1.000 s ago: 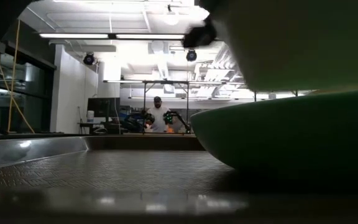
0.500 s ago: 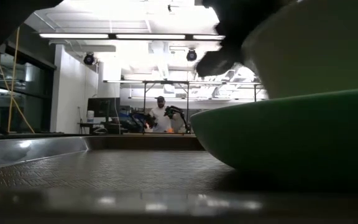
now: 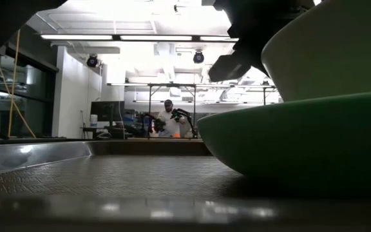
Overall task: Set up tray
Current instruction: Put the grey bowl on the green plate
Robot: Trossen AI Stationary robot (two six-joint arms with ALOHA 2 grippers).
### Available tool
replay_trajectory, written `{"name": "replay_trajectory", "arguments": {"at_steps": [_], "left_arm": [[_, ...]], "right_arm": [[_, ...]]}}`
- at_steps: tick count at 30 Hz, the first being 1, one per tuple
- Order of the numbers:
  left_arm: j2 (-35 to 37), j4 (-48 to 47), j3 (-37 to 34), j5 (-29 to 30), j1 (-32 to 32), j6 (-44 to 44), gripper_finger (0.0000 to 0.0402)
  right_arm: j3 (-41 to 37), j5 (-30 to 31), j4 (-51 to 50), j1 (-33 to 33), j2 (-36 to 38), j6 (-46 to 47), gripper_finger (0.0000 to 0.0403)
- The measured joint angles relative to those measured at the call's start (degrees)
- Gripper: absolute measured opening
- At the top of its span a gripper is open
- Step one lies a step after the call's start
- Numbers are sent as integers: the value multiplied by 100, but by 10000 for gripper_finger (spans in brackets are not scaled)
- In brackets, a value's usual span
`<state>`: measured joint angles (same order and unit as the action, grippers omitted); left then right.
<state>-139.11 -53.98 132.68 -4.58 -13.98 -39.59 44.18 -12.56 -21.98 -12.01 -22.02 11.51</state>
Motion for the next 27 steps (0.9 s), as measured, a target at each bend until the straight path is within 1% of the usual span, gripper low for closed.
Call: {"name": "replay_trajectory", "arguments": {"at_steps": [6, 9, 11, 14, 19, 21, 24, 27], "left_arm": [[-100, 118, -10, 2, 0, 74, 18], [-256, 522, 11, -43, 0, 86, 18], [-283, 427, -17, -118, 9, 108, 18], [-359, 912, 15, -86, 9, 179, 18], [-388, 845, 0, -95, 9, 192, 19], [-387, 859, 0, -105, 9, 202, 38], [-387, 930, 0, -112, 9, 239, 88], [-387, 1099, 0, -247, 9, 380, 135]], "right_arm": [[0, -1, 4, 0, 0, 2, 0], [0, -3, 4, 0, 0, 10, 0], [0, -4, 4, 0, 0, 37, 0], [0, -5, 7, 0, 0, 46, 0], [0, -21, 7, 0, 0, 61, 0], [0, -77, 7, 0, 0, 65, 0], [0, -100, 5, 1, 0, 68, 0], [0, -101, 4, 2, 0, 68, 0]]}}
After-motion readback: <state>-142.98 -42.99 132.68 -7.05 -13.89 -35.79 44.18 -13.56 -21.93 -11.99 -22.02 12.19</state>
